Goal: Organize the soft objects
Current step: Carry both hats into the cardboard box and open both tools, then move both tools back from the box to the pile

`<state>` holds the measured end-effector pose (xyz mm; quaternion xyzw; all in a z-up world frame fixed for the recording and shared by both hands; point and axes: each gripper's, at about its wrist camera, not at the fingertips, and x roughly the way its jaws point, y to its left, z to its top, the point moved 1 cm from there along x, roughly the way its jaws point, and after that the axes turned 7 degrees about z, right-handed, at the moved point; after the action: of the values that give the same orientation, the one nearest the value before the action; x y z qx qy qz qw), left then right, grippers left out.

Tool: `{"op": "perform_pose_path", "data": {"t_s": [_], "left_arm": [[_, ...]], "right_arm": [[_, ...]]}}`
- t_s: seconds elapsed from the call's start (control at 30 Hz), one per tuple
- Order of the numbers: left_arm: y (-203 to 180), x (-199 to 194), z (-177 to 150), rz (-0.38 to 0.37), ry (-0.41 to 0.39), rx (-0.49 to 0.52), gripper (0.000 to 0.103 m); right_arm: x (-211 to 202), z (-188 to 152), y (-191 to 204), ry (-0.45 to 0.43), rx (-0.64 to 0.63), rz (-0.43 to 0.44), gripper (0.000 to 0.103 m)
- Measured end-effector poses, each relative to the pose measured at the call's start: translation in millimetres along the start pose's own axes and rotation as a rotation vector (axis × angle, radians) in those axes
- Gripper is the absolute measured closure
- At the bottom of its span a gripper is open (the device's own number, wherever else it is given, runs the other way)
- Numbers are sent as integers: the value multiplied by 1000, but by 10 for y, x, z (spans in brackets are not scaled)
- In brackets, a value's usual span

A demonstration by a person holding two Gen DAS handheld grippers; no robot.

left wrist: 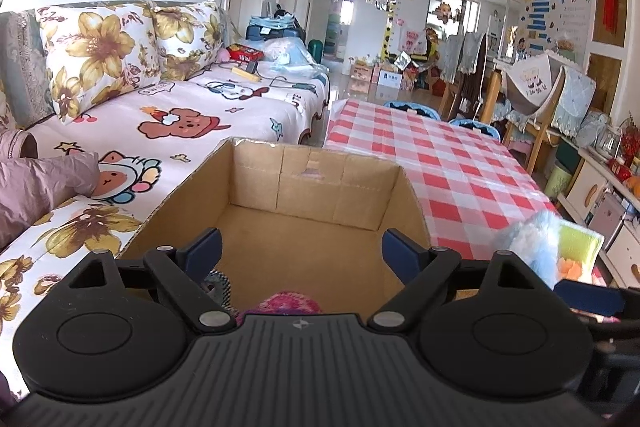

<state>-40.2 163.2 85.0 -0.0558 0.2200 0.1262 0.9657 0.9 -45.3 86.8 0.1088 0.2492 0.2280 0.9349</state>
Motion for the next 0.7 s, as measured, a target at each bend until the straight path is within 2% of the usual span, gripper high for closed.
{"op": "perform_pose_path", "data": {"t_s": [0.27,0.4,0.57,0.7], "left_arm": [[-54,57,-24,-58,-25,-17,0],[-73,104,-42,-56,-16,-11,0],[-49,111,-38,-25,-21,-3,0],[-78,94,-49,24,-21,44,0]], "right_arm": [[-52,-29,-101,4,3,-15,8],[-103,-30,-169,-1,9,-26,7],[-162,-28,-232,-8,16,-33,6],[-197,-35,-274,-9,9,-48,4]]}}
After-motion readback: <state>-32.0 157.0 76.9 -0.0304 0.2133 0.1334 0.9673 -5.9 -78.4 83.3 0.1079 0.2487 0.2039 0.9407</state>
